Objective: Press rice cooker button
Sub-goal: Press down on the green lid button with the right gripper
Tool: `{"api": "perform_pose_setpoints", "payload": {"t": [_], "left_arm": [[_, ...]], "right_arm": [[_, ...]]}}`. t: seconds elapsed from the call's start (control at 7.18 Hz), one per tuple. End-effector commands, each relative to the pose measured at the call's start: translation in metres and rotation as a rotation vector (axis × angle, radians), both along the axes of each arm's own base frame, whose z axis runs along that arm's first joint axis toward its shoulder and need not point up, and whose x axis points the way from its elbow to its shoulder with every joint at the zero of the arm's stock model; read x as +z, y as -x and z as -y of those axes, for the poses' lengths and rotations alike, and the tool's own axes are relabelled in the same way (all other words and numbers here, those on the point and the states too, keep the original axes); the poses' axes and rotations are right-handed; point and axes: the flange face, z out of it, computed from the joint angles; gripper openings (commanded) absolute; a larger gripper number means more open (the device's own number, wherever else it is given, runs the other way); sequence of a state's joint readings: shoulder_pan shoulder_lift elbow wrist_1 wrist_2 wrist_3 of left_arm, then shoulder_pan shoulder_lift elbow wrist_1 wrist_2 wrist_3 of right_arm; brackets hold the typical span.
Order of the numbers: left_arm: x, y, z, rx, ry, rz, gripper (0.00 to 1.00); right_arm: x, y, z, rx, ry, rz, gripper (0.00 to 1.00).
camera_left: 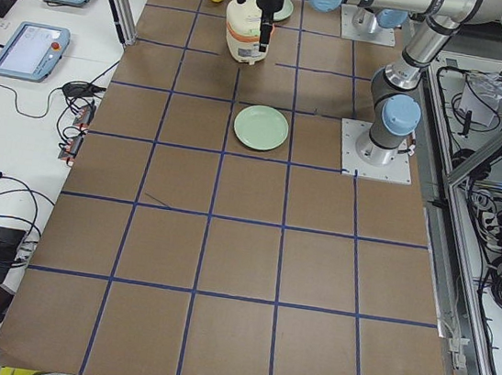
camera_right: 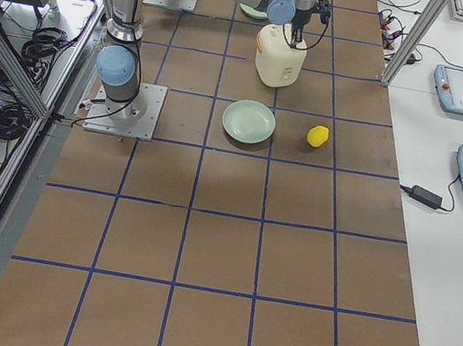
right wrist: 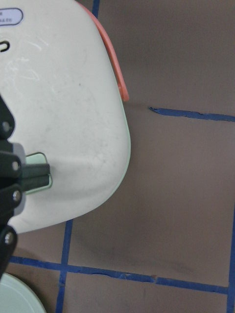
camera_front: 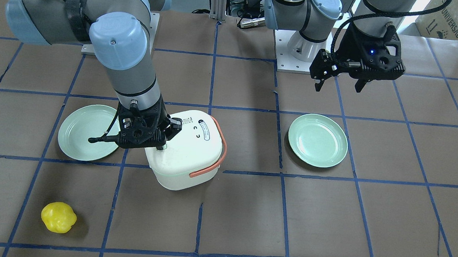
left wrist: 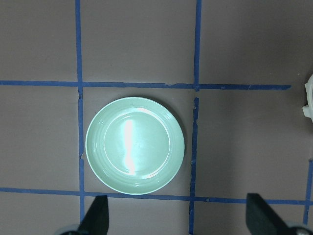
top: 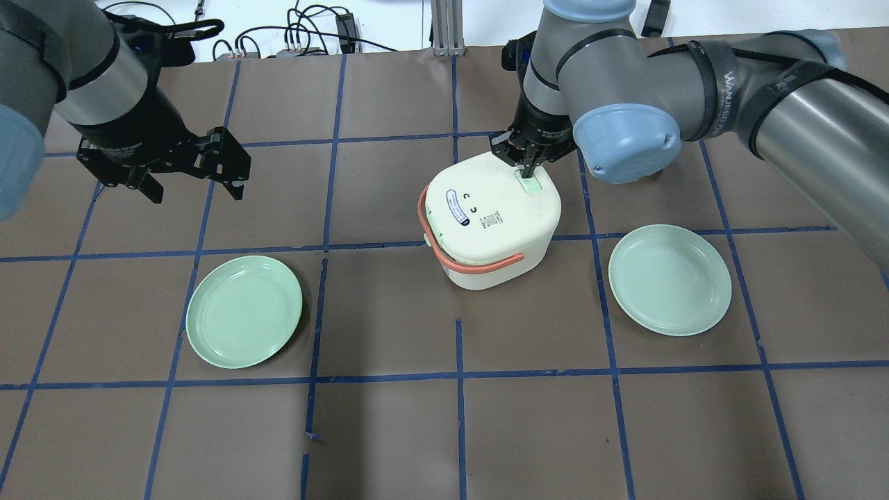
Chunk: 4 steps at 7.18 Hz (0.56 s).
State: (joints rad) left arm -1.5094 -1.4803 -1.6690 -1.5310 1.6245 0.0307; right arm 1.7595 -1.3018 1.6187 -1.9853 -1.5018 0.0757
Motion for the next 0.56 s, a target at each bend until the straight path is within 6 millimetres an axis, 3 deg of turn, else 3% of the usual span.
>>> {"api": "perform_pose_setpoints", "payload": {"t": [0.0,0.14,0.42], "left_arm": [[0.0,0.0,0.0,0.0,0.0,0.0,1.0],[0.0,0.0,0.0,0.0,0.0,0.0,1.0],[0.0,0.0,0.0,0.0,0.0,0.0,1.0]], "right_arm": [[-0.004,0.0,0.002,0.001,-0.001,0.0,0.06],[-0.005,0.0,0.002,0.001,-0.001,0.0,0.06],[0.013,0.0,0.004,-0.001,0.022,0.004,0.06]]}}
